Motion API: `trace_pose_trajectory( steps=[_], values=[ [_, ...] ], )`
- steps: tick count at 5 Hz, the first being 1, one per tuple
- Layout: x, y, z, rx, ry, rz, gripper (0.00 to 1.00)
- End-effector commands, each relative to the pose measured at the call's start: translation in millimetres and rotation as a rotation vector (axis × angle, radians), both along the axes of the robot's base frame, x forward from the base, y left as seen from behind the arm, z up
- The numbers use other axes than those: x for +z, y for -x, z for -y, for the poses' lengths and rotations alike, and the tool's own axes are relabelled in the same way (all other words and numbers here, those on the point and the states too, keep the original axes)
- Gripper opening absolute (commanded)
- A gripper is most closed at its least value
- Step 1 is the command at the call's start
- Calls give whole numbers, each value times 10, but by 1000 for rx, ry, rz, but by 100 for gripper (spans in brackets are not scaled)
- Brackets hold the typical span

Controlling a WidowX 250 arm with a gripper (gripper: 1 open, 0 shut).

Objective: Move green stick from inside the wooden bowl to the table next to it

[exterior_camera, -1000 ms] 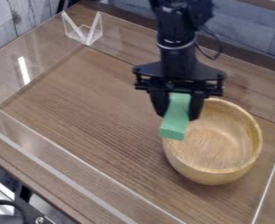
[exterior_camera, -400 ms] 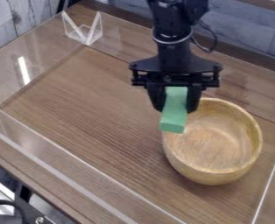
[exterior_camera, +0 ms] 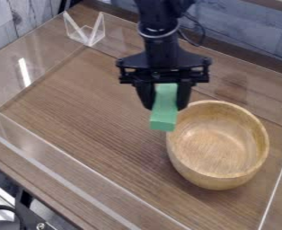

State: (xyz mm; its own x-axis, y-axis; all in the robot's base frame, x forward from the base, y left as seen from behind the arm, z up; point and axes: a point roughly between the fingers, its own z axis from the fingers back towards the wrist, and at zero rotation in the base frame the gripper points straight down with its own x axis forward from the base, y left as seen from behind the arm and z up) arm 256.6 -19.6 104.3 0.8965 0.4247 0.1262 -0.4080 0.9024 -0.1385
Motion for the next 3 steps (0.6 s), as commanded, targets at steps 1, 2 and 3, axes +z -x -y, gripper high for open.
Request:
trace_pose_trajectory(
  steps=[1, 2, 3],
  values=[
    [156, -23, -14, -9, -3, 41, 0],
    [212, -25, -13, -17, -6, 40, 0],
    [127, -35, 5, -65, -8, 41, 0]
  ],
)
